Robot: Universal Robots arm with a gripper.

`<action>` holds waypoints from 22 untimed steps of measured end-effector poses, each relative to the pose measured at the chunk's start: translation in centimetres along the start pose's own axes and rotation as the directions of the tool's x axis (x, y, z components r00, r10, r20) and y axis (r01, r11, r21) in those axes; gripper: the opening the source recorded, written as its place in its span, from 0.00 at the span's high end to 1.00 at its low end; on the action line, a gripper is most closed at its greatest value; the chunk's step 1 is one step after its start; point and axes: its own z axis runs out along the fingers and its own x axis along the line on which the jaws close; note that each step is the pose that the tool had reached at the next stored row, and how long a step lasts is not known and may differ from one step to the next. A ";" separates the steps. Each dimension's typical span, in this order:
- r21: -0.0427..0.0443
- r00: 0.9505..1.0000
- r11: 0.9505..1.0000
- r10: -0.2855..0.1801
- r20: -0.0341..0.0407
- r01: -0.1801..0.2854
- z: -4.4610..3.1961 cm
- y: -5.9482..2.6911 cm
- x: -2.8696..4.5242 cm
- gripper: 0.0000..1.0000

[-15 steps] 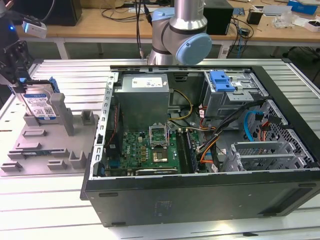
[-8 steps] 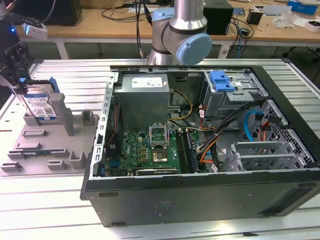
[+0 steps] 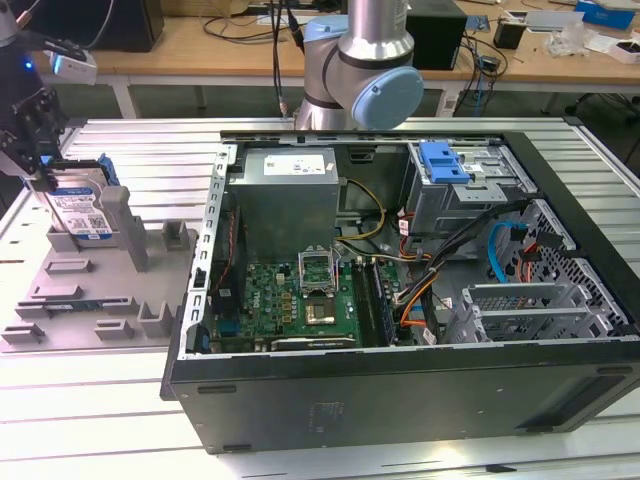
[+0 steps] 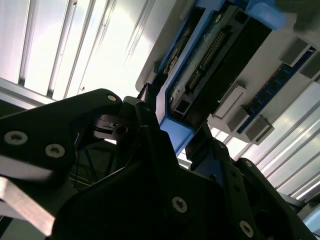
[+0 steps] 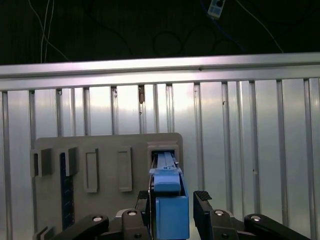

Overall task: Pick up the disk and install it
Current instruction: 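Pick up the disk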

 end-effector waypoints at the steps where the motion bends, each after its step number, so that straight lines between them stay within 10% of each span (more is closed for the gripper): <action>1: 0.000 1.000 1.000 0.000 0.000 0.000 0.04 0.01 0.00 0.52; 22: 0.000 1.000 1.000 0.000 0.000 0.000 0.34 0.23 -0.05 0.61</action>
